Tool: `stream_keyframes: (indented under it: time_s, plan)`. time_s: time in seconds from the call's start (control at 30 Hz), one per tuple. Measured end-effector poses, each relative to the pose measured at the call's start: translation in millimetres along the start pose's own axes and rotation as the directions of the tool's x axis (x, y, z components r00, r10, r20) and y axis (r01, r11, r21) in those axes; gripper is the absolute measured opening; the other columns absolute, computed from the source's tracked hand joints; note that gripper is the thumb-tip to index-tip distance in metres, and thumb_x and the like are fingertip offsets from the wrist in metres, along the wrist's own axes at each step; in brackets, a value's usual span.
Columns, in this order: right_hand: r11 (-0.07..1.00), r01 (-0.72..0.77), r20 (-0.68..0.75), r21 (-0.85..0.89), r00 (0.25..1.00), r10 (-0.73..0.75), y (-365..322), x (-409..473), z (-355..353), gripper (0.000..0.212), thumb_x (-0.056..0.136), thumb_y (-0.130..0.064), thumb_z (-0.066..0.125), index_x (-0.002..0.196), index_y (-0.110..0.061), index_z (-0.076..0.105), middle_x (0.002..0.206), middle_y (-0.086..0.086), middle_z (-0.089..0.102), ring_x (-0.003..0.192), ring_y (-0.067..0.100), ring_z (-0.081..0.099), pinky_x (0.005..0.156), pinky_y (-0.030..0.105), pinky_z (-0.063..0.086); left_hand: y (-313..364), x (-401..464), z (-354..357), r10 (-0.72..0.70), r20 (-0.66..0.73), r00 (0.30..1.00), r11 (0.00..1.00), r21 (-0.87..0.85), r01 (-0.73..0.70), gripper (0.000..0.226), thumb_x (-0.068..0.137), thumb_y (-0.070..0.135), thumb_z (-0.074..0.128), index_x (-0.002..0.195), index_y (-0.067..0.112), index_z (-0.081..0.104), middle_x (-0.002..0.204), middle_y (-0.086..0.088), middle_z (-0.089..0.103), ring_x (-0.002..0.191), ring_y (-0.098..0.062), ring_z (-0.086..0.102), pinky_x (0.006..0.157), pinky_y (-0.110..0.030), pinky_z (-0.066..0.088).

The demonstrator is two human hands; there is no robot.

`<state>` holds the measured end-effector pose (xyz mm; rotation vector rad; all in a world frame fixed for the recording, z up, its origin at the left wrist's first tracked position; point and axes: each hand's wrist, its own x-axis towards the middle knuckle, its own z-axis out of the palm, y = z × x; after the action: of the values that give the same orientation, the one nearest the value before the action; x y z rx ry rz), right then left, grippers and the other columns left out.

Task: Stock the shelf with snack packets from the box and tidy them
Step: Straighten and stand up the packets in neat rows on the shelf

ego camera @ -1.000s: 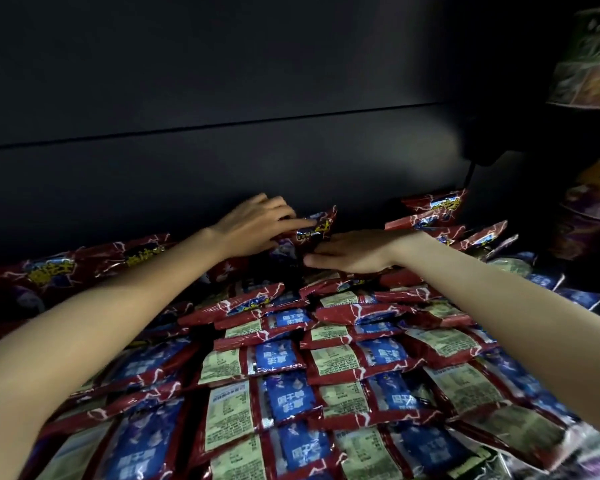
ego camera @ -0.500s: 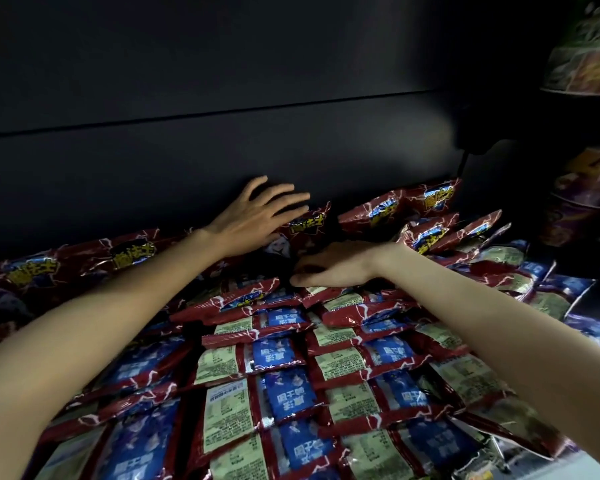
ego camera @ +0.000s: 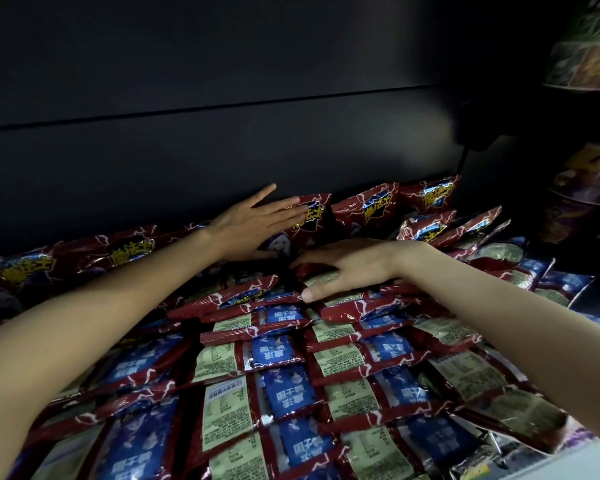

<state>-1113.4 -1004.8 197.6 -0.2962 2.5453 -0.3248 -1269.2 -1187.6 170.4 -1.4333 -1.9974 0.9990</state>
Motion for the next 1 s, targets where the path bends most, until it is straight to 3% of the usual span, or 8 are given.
stream_keyframes:
  time_s: [0.13,0.3,0.47,0.53,0.7,0.8,0.9,1.0]
  plan:
    - [0.997,0.073,-0.05,0.002,0.996,-0.073,7,4,5,0.09,0.065,-0.087,0.044,0.142,-0.051,0.016,0.154,-0.015,0.025,0.14,0.012,0.027,0.114,0.039,0.025,1,0,4,-0.005,-0.053,0.999,1.0,-0.026,0.004,0.079,0.089,0.063,0.01,0.146,0.016,-0.019,0.153,0.001,-0.022,0.139,-0.016,-0.025,0.114,-0.047,-0.013]
    - [0.995,0.097,-0.068,0.014,0.993,-0.096,6,1,5,0.082,0.072,-0.077,0.05,0.142,-0.049,0.02,0.153,-0.015,0.027,0.137,0.01,0.029,0.113,0.036,0.027,1,0,11,-0.016,-0.1,0.995,0.999,-0.036,0.012,0.079,0.09,0.062,0.016,0.148,0.016,-0.011,0.156,0.0,-0.014,0.142,-0.018,-0.017,0.114,-0.049,-0.011]
    - [0.993,0.114,-0.091,0.007,0.989,-0.113,3,2,4,0.078,0.078,-0.071,0.053,0.143,-0.047,0.018,0.153,-0.015,0.025,0.138,0.009,0.028,0.113,0.034,0.026,1,-2,-1,-0.07,-0.319,0.945,0.954,-0.3,-0.031,0.055,0.089,0.039,0.056,0.139,0.02,0.044,0.145,-0.002,0.042,0.137,-0.02,0.034,0.116,-0.049,0.011]
    - [0.993,0.114,-0.131,-0.027,0.984,-0.117,2,-2,3,0.077,0.08,-0.068,0.053,0.144,-0.045,0.019,0.153,-0.014,0.025,0.137,0.009,0.028,0.11,0.028,0.026,0,-1,-4,-0.101,-0.383,0.918,0.931,-0.361,-0.048,0.049,0.087,0.032,0.061,0.133,0.02,0.051,0.135,-0.001,0.053,0.127,-0.02,0.045,0.113,-0.045,0.018]
    - [0.984,0.148,-0.332,-0.1,0.927,-0.173,2,-27,-4,0.075,0.078,-0.068,0.056,0.143,-0.043,0.027,0.149,-0.014,0.034,0.132,0.008,0.036,0.107,0.027,0.033,-6,4,-26,-0.151,-0.49,0.859,0.891,-0.443,-0.096,0.038,0.091,0.029,0.045,0.125,0.017,0.058,0.116,0.0,0.064,0.107,-0.019,0.056,0.098,-0.035,0.036]
    - [0.977,0.101,-0.443,-0.188,0.879,-0.176,17,-57,-9,0.067,0.082,-0.068,0.049,0.141,-0.042,0.031,0.144,-0.018,0.041,0.123,0.002,0.045,0.101,0.023,0.037,-5,14,-48,-0.235,-0.5,0.834,0.836,-0.541,-0.089,0.041,0.088,0.022,0.059,0.128,0.018,0.054,0.111,-0.001,0.065,0.101,-0.02,0.06,0.087,-0.033,0.045]
    - [0.961,0.008,-0.573,-0.276,0.801,-0.172,47,-85,-12,0.049,0.09,-0.058,0.045,0.135,-0.04,0.044,0.131,-0.02,0.053,0.098,-0.014,0.053,0.085,0.018,0.038,6,28,-69,-0.344,-0.478,0.809,0.763,-0.644,-0.057,0.053,0.087,0.024,0.061,0.137,0.023,0.043,0.112,0.003,0.064,0.101,-0.017,0.06,0.077,-0.027,0.047]
    - [0.968,-0.036,-0.674,-0.25,0.724,-0.147,90,-99,-14,0.039,0.092,-0.049,0.05,0.127,-0.033,0.055,0.129,-0.011,0.057,0.113,0.009,0.054,0.094,0.029,0.043,22,52,-78,-0.358,-0.413,0.837,0.77,-0.638,0.014,0.056,0.088,0.03,0.061,0.14,0.024,0.04,0.124,0.002,0.057,0.112,-0.017,0.053,0.085,-0.031,0.046]
